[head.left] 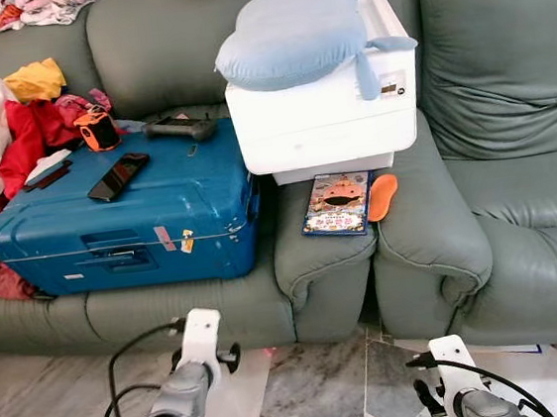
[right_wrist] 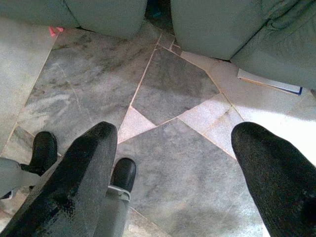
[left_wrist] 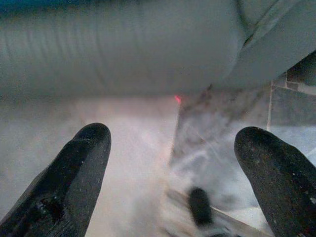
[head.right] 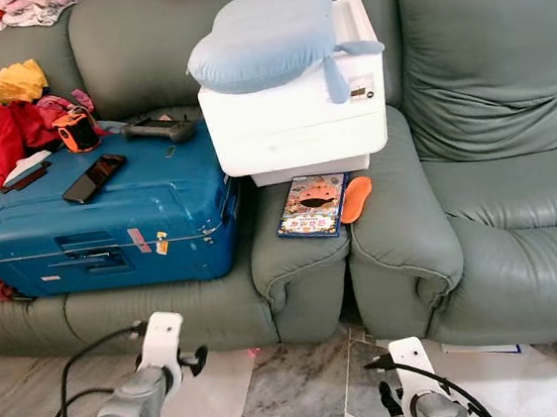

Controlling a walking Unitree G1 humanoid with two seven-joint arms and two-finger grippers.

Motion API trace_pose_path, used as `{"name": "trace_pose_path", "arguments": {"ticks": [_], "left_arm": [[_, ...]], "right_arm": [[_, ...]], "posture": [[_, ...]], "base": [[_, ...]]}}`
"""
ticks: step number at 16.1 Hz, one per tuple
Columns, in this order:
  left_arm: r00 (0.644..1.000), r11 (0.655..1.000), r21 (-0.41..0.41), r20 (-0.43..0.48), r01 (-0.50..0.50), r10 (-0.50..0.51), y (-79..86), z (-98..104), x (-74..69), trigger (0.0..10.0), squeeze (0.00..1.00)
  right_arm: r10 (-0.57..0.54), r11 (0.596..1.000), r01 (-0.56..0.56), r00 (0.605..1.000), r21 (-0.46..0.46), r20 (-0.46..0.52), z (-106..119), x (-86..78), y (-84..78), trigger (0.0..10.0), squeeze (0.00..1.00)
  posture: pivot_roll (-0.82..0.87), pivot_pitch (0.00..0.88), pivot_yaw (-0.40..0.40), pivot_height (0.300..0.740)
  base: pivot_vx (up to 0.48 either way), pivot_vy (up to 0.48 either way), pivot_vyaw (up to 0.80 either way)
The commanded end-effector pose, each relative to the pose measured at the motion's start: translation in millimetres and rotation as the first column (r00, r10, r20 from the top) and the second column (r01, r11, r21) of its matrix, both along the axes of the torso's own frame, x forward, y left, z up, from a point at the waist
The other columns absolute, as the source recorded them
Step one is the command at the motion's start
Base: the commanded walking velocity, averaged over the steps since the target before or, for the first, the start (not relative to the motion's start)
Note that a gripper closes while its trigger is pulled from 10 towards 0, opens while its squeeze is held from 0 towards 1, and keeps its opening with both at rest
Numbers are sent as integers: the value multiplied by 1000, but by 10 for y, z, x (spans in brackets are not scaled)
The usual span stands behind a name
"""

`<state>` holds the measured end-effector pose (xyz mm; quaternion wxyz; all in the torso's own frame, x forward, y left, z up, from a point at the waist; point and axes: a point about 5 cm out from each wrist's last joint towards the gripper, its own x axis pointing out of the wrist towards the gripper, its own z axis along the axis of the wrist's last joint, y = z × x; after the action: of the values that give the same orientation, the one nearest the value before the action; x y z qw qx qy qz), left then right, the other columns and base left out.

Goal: Picking trash to rubbish bin

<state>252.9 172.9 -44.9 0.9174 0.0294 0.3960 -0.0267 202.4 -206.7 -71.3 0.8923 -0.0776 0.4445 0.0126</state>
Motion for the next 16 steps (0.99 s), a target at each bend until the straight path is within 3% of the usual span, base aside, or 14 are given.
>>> {"name": "trace_pose_path", "arguments": {"ticks": [1, 3, 7, 10, 12, 14, 16], "left_arm": [[996, 998, -12, -64, -56, 56, 127, -91, -143, 10000, 0], [994, 998, -7, -83, -69, 68, 131, -143, -224, 10000, 0], [999, 1000, 24, -52, 0, 1, 71, -107, -162, 10000, 0], [997, 999, 5, -70, -42, 43, 120, -148, -236, 10000, 0], [994, 998, 39, -96, -52, 55, 203, -203, -342, 10000, 0], [986, 996, 66, -154, -52, 62, 294, -313, -566, 10000, 0], [980, 995, 76, -185, -62, 75, 324, -372, -694, 10000, 0]], "right_arm": [[3, 1000, -3, 1000, 19, 26, 36, 83, 67, 10000, 0], [30, 999, -31, 999, 25, 29, 35, 98, 131, 10000, 0], [69, 997, -69, 997, 14, 21, 27, 85, 142, 10000, 0], [72, 997, -73, 997, 7, 19, 28, 82, 125, 10000, 0], [95, 996, -95, 995, -6, 10, 25, 76, 115, 10000, 0], [120, 993, -120, 993, -17, -5, 7, 44, 117, 10000, 0], [119, 993, -119, 993, -17, -8, 2, 34, 116, 10000, 0]], "posture": [[-49, 18, 96, 740], [-43, 24, 90, 740], [-41, 28, 79, 740], [-48, 32, 71, 740], [-48, 34, 63, 740], [-48, 34, 63, 740], [-46, 34, 58, 740]], "base": [[0, 0, 0], [0, 0, 0], [0, 0, 0], [0, 0, 0], [0, 0, 0], [0, 0, 0], [0, 0, 0]]}}
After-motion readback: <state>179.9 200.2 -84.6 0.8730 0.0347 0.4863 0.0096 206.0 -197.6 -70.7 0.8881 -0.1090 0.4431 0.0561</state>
